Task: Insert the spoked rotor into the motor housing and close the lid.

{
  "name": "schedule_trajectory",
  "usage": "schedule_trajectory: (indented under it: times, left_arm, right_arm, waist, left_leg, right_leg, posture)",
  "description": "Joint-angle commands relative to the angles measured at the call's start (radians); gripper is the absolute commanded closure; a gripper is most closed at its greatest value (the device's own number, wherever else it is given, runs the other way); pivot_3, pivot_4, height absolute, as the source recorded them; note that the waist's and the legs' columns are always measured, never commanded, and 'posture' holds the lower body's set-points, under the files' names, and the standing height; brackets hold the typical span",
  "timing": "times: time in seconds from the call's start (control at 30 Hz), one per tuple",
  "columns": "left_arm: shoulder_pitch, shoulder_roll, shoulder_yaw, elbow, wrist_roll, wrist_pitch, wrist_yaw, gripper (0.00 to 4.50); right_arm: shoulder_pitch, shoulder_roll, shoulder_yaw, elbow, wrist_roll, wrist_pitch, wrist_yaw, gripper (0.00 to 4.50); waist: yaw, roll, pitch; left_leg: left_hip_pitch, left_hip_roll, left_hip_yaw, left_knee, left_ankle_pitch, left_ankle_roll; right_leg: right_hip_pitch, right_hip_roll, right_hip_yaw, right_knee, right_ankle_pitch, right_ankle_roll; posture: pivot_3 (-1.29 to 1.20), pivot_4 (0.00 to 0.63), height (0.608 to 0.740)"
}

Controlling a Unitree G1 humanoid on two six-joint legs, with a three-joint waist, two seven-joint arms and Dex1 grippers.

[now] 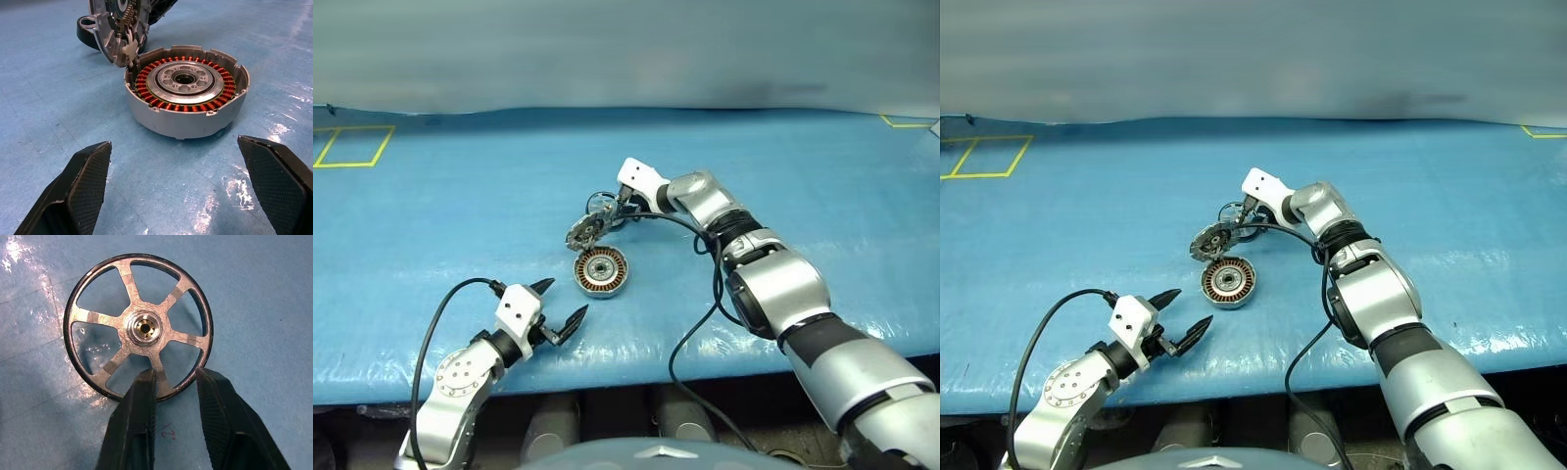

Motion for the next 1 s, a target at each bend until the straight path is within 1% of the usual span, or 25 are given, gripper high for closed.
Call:
schedule_trajectory:
  times: [0.03, 0.07, 0.4, 0.5, 0.6, 1.0]
  left_arm:
    - [-0.003, 0.006, 0.005, -0.043, -0.005, -0.006, -0.003, 0.0]
    - [-0.003, 0.006, 0.005, -0.043, -0.004, -0.007, -0.003, 0.0]
    - [-0.006, 0.003, 0.003, -0.037, -0.004, -0.009, -0.002, 0.0]
    - [-0.006, 0.003, 0.002, -0.036, -0.005, -0.01, -0.004, 0.0]
    - [-0.01, 0.003, 0.001, -0.034, -0.005, -0.009, -0.006, 0.0]
    - [-0.009, 0.002, 0.0, -0.036, -0.003, -0.005, -0.003, 0.0]
  right_arm:
    - [-0.001, 0.007, -0.018, -0.025, 0.015, -0.008, 0.0, 4.3]
    - [0.001, 0.007, -0.017, -0.025, 0.015, -0.009, 0.0, 4.47]
    - [0.019, 0.008, -0.02, -0.032, 0.021, -0.009, 0.02, 4.47]
    - [0.022, 0.007, -0.026, -0.037, 0.023, -0.005, 0.011, 3.85]
    - [0.021, 0.005, -0.03, -0.038, 0.021, -0.006, 0.008, 2.93]
    - [0.026, 0.015, -0.038, -0.038, 0.021, -0.013, 0.008, 2.93]
  waist:
    - [0.0, 0.0, 0.0]
    - [0.0, 0.0, 0.0]
    - [0.0, 0.0, 0.0]
    - [0.0, 0.0, 0.0]
    - [0.0, 0.0, 0.0]
    - [0.0, 0.0, 0.0]
  left_leg:
    - [0.0, 0.0, 0.0, 0.0, 0.0, 0.0]
    - [0.0, 0.0, 0.0, 0.0, 0.0, 0.0]
    - [0.001, 0.0, 0.0, 0.0, 0.0, 0.0]
    - [0.002, 0.0, 0.0, 0.0, 0.0, 0.0]
    - [0.003, 0.0, 0.001, 0.0, 0.0, 0.0]
    - [0.003, 0.0, 0.001, 0.0, 0.0, 0.0]
  right_leg:
    - [0.0, 0.0, 0.0, 0.0, 0.0, 0.0]
    - [0.0, 0.0, 0.0, 0.0, 0.0, 0.0]
    - [0.001, 0.0, 0.0, 0.0, 0.0, 0.0]
    - [0.001, 0.0, 0.001, 0.001, 0.0, 0.0]
    - [0.002, 0.0, 0.001, 0.001, 0.0, 0.0]
    - [0.002, 0.0, 0.001, 0.001, 0.0, 0.0]
  posture:
    - [0.0, 0.15, 0.74]
    - [0.0, 0.15, 0.74]
    - [0.0, 0.15, 0.74]
    - [0.0, 0.15, 0.74]
    - [0.0, 0.15, 0.74]
    - [0.0, 0.15, 0.74]
